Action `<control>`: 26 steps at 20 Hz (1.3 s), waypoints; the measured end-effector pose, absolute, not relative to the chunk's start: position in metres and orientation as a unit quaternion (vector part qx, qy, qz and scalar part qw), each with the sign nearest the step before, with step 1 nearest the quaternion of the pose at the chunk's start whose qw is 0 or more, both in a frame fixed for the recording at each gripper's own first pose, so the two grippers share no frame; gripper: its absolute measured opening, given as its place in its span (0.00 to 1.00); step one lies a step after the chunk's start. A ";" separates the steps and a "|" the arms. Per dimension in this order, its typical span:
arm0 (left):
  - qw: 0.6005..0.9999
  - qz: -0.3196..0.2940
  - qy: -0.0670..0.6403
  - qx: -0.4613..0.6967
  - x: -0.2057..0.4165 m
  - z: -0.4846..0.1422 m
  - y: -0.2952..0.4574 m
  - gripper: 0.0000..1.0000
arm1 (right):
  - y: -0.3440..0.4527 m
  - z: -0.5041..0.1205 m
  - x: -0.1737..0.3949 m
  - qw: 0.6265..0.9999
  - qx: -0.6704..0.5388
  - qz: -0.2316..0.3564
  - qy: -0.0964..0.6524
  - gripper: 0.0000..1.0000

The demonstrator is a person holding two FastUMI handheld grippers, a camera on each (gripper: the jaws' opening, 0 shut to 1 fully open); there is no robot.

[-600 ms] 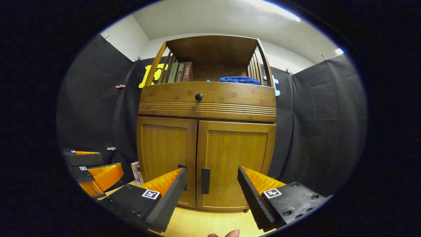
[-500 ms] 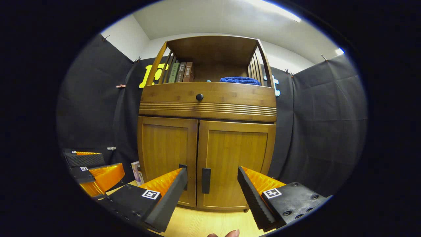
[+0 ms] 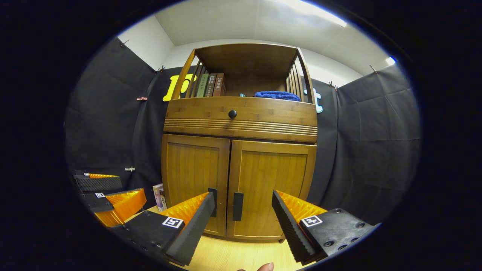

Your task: Open the right door of the double-door shoe cabinet with the right hand, and open the left door with the left hand.

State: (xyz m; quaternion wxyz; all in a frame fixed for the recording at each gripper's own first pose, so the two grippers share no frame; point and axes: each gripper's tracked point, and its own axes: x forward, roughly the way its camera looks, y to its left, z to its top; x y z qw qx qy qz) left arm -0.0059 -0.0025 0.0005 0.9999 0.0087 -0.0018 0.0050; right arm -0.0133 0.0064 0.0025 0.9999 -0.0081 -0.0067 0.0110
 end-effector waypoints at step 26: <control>0.999 -0.029 0.026 0.019 0.020 -0.016 -0.019 0.94 | 0.010 -0.071 0.109 0.998 0.016 0.028 0.057 0.98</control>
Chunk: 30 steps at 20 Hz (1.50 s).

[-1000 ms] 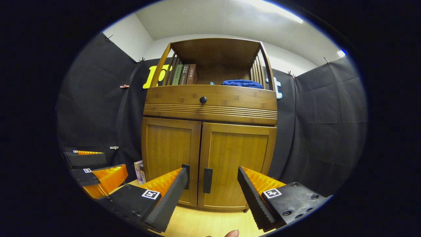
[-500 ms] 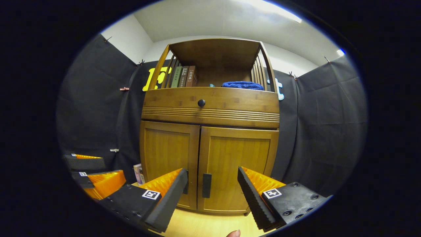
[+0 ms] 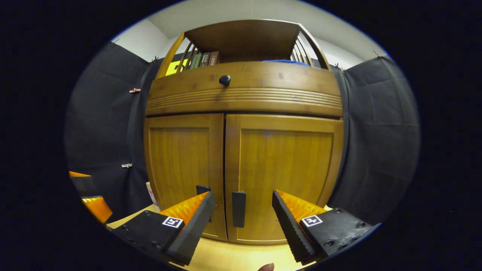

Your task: Open the right door of the double-door shoe cabinet with the right hand, and open the left door with the left hand.

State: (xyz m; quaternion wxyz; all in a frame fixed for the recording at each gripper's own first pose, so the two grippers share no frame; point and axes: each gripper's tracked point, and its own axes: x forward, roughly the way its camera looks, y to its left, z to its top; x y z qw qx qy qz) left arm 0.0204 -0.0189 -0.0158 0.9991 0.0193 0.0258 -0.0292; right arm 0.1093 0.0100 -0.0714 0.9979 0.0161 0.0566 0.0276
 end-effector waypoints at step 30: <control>0.999 -0.012 0.051 0.013 0.012 -0.037 0.013 0.94 | 0.014 -0.162 0.151 0.992 0.053 0.029 0.114 0.29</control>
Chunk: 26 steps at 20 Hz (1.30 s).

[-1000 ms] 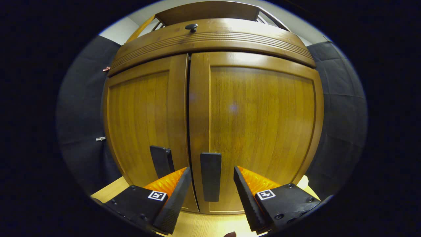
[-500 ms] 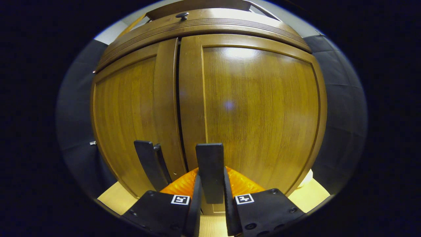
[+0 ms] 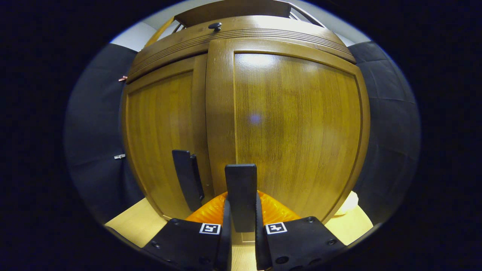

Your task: Open the right door of the double-door shoe cabinet with the right hand, and open the left door with the left hand.

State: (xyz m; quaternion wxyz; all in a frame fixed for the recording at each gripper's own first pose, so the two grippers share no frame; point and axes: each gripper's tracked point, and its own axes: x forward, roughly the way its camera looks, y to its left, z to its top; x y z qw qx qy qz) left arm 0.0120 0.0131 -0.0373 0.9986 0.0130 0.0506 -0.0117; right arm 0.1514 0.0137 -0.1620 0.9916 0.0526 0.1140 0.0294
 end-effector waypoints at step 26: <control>0.999 -0.001 0.052 0.015 0.009 -0.034 -0.073 0.94 | -0.086 -0.153 -0.006 0.987 0.076 0.066 0.125 0.28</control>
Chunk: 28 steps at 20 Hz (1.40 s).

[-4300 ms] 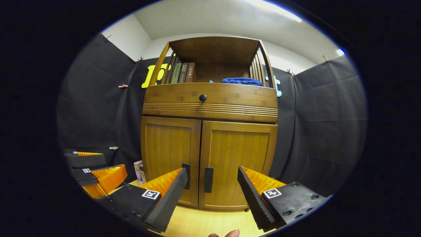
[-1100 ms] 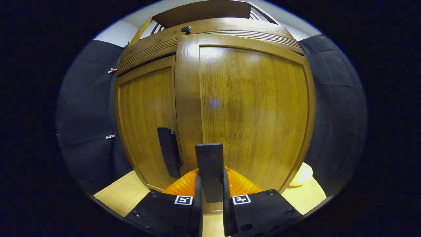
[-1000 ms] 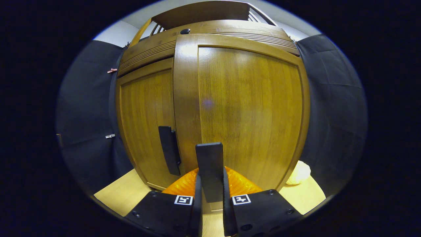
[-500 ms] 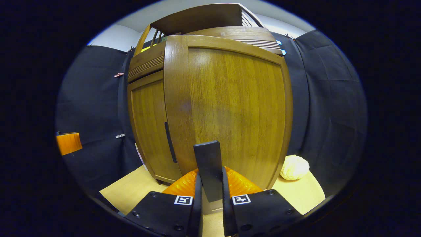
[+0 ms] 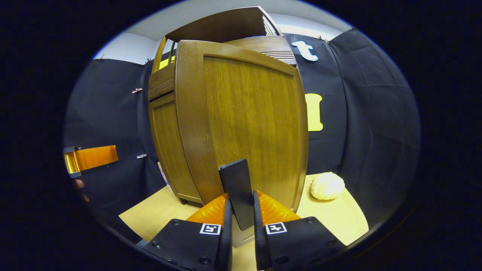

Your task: Open the right door of the double-door shoe cabinet with the right hand, and open the left door with the left hand.

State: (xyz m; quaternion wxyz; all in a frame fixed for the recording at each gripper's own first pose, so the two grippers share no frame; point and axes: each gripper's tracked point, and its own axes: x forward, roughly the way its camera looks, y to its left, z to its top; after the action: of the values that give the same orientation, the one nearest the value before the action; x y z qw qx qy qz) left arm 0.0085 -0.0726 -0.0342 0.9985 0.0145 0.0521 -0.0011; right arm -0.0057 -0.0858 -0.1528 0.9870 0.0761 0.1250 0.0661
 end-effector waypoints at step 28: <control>0.999 0.012 0.037 0.026 0.049 -0.031 -0.182 0.94 | -0.263 -0.130 -0.041 0.990 0.094 0.024 0.098 0.19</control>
State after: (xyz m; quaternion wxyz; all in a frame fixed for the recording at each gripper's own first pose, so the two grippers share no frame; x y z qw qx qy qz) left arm 0.0491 -0.1818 -0.0314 0.9989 0.0260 0.0372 0.0120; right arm -0.0411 -0.2626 -0.1298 0.9904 0.0939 0.0982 0.0237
